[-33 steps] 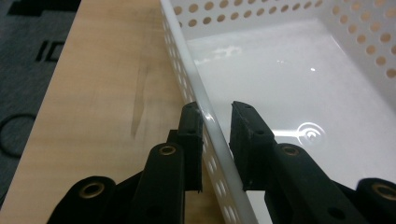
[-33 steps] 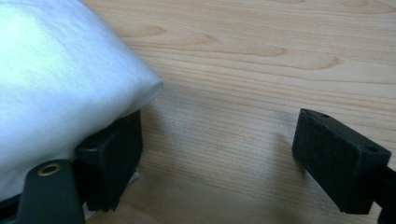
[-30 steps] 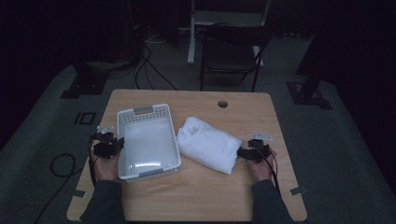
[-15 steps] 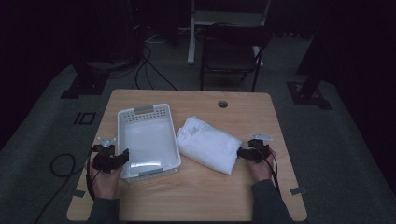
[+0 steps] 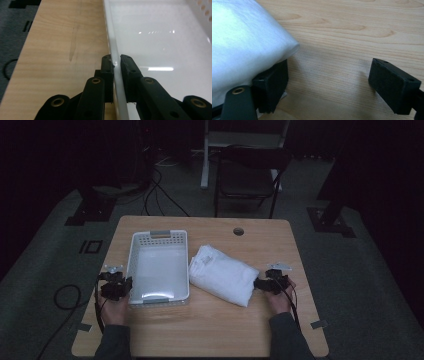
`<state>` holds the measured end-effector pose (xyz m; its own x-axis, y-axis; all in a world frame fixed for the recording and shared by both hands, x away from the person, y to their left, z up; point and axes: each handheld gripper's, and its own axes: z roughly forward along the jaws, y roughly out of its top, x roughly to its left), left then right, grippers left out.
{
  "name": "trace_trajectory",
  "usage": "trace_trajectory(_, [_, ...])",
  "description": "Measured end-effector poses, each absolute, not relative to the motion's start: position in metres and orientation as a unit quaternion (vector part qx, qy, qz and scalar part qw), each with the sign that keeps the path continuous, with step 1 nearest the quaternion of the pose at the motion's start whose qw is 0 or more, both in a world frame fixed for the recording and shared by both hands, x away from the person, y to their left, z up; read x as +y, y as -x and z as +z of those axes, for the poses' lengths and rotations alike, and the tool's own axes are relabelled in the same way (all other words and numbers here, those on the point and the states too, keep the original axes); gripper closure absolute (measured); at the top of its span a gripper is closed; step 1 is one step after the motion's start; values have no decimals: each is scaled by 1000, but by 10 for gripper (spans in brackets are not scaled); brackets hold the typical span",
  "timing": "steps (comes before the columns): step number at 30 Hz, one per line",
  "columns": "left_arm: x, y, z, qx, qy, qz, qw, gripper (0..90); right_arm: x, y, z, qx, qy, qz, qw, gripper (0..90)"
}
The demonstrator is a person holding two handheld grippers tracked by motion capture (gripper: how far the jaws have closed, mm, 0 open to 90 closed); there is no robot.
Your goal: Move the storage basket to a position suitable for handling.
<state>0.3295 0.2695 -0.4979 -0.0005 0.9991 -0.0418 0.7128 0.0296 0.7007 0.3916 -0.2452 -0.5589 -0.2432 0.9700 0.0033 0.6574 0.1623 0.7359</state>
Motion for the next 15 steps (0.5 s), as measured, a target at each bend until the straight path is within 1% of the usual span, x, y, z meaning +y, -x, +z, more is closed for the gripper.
trace_trajectory(8, [269, -369, -488, 655, -642, 272, 290, 811, -245, -392, -559, 722, -563, 318, 246, 161])
trace_trajectory(10, [269, -379, -486, 647, -647, 282, 289, 794, -245, -392, -559, 722, -563, 318, 246, 161])
trace_trajectory(13, [270, -389, -485, 642, -648, 291, 289, 728, -245, -392, -559, 724, -561, 318, 245, 165])
trace_trajectory(14, [271, -390, -485, 644, -647, 288, 288, 704, -245, -392, -558, 725, -560, 318, 244, 208])
trace_trajectory(15, [271, -388, -483, 647, -645, 286, 290, 678, -246, -391, -557, 726, -560, 317, 243, 297])
